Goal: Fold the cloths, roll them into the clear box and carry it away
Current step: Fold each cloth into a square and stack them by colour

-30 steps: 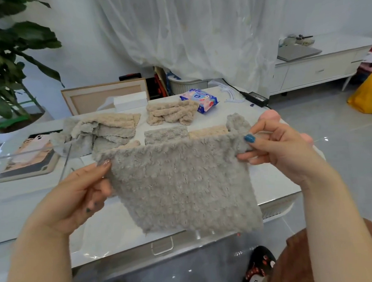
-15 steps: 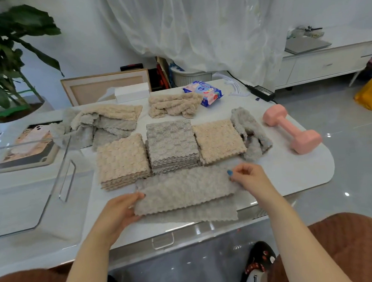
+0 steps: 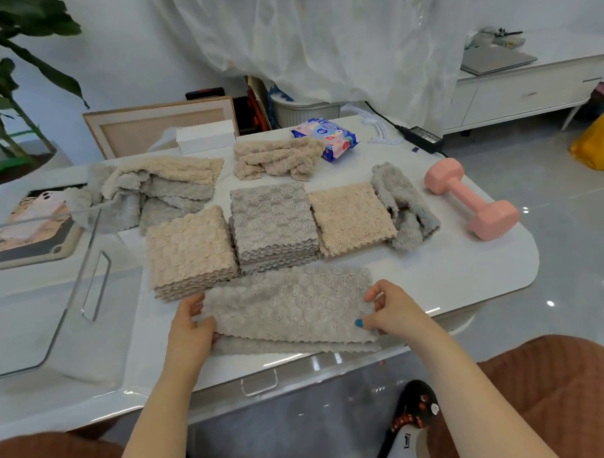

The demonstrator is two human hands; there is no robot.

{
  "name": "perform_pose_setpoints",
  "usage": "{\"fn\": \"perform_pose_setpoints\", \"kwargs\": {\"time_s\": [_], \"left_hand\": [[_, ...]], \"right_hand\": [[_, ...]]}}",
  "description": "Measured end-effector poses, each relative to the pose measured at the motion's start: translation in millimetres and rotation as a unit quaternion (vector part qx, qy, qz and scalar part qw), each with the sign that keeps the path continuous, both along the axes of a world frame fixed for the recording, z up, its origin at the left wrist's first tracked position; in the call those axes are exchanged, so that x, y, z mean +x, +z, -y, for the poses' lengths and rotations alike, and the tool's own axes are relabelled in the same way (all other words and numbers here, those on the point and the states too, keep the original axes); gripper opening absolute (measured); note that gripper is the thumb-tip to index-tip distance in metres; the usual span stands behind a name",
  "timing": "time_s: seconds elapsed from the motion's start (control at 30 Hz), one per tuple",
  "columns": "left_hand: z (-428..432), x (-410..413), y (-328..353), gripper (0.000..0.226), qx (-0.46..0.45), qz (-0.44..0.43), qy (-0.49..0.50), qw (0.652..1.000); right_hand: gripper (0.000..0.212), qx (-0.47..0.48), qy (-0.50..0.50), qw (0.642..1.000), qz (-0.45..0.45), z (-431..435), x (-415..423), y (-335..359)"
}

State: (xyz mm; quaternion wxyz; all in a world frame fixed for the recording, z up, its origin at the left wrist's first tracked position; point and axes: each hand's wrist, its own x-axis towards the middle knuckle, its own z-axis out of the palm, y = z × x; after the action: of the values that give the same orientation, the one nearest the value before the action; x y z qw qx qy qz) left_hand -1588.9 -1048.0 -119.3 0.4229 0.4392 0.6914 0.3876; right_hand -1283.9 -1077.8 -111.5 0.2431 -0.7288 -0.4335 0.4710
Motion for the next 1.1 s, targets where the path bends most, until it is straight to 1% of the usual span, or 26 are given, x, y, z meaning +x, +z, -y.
{"fn": "perform_pose_setpoints", "kwargs": {"time_s": [0.1,0.13,0.23,0.3,0.4,0.47,0.53,0.63,0.7,0.73,0.8,0.83,0.87,0.9,0.97,1.0,1.07,1.1], "left_hand": [[5.1,-4.4,-2.4,0.038,0.006,-0.096,-0.008,0.995],[4.7,-5.9,-1.1,0.037,0.004,-0.113,-0.016,0.993],[1.8,-10.8,6.3,0.035,-0.009,-0.117,-0.018,0.993],[1.4,-12.5,10.5,0.037,-0.035,-0.134,-0.039,0.990],[5.3,-10.2,10.0,0.047,-0.075,-0.206,-0.098,0.971],[8.3,-9.1,8.3,0.052,-0.089,-0.254,-0.103,0.958],[9.3,-9.3,9.1,0.048,-0.114,-0.282,-0.096,0.948],[9.0,-9.2,13.3,0.027,-0.138,-0.271,-0.084,0.949],[8.9,-12.1,16.5,0.017,-0.163,-0.270,-0.103,0.943],[9.3,-13.6,20.1,0.016,-0.193,-0.267,-0.130,0.935],[12.0,-15.9,28.9,0.023,-0.261,-0.249,-0.194,0.912],[13.1,-17.5,31.6,0.028,-0.278,-0.240,-0.211,0.906],[13.1,-18.5,32.9,0.033,-0.278,-0.229,-0.213,0.908],[13.1,-18.2,34.3,0.038,-0.262,-0.207,-0.195,0.922],[9.7,-13.6,34.9,0.044,-0.217,-0.142,-0.130,0.957],[6.7,-9.4,33.6,0.045,-0.197,-0.124,-0.100,0.967],[1.8,-0.9,25.1,0.048,-0.155,-0.140,-0.066,0.976],[1.0,3.5,19.5,0.045,-0.125,-0.150,-0.057,0.979]], "right_hand": [[0.035,0.006,0.019,0.999,0.038,0.1,-3.6,1.3],[0.035,0.006,0.028,0.999,0.045,-0.5,-3.1,3.5],[0.035,0.005,0.053,0.997,0.048,-1.6,-1.8,9.1],[0.036,-0.007,0.070,0.996,0.062,-0.9,-3.9,10.0],[0.038,-0.019,0.078,0.992,0.096,1.8,-7.4,7.5],[0.044,-0.024,0.086,0.989,0.114,1.6,-8.0,9.3],[0.050,-0.034,0.079,0.989,0.124,0.0,-7.1,12.9],[0.047,-0.041,0.023,0.992,0.119,-2.0,-6.0,14.4],[0.045,-0.046,0.030,0.988,0.142,-0.9,-6.9,11.0],[0.046,-0.045,0.041,0.986,0.155,-0.2,-7.1,8.5],[0.049,-0.036,0.054,0.982,0.176,0.0,-7.1,6.3],[0.051,-0.031,0.061,0.981,0.181,-0.8,-7.3,5.8],[0.053,-0.027,0.068,0.980,0.184,-1.9,-7.1,5.9],[0.056,-0.025,0.073,0.980,0.185,-3.2,-7.5,6.2],[0.053,-0.019,0.070,0.982,0.175,-5.3,-9.2,7.5],[0.049,-0.012,0.063,0.984,0.165,-5.6,-10.8,7.8],[0.042,0.011,0.057,0.986,0.153,-5.2,-14.5,6.5],[0.038,0.027,0.060,0.985,0.157,-4.6,-15.6,4.9]]}}
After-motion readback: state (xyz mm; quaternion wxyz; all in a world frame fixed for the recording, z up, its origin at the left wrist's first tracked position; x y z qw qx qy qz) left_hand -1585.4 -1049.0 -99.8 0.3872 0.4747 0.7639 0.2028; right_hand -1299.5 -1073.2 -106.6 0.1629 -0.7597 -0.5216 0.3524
